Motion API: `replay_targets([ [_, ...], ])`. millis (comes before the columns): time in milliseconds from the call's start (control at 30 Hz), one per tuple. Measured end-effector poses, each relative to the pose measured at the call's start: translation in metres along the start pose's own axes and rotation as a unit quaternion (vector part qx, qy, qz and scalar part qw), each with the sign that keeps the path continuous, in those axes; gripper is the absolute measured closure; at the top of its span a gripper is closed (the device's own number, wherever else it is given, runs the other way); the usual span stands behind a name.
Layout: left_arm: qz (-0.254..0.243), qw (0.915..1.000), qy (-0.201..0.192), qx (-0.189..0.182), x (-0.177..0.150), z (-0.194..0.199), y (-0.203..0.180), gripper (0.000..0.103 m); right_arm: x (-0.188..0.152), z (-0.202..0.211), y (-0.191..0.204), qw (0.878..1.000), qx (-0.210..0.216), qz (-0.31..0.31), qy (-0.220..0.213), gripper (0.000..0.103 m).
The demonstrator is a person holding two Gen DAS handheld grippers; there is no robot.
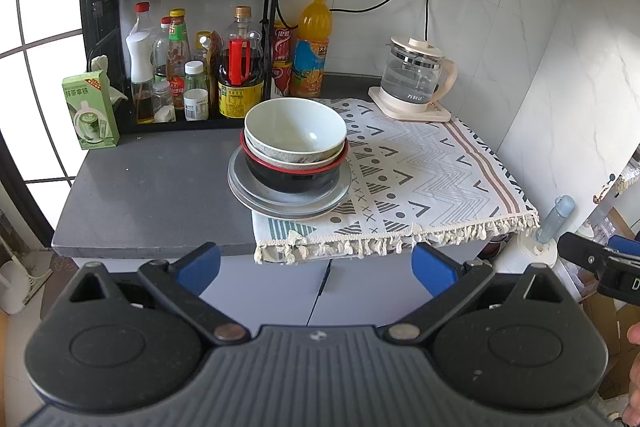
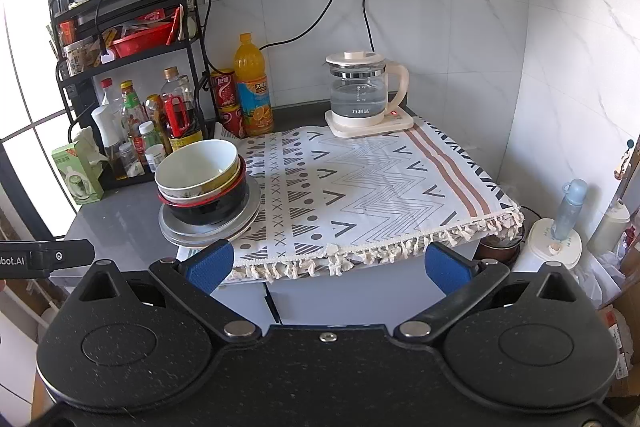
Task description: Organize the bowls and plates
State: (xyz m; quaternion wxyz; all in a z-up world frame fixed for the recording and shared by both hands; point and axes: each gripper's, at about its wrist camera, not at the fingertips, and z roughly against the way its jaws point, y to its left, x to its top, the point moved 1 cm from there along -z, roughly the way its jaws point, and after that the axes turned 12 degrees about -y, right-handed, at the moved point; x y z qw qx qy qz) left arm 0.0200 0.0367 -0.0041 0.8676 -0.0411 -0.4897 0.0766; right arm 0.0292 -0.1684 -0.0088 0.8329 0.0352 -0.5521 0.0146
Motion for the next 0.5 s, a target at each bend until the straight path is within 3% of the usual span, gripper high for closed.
replay_targets([
  [500, 0.001, 0.9999, 0.013, -0.002, -0.0008, -0.0008, 0.0009, 0.002, -0.0024, 0.0019, 0.0025, 1.0, 0.001, -0.004, 0.004, 0.0],
])
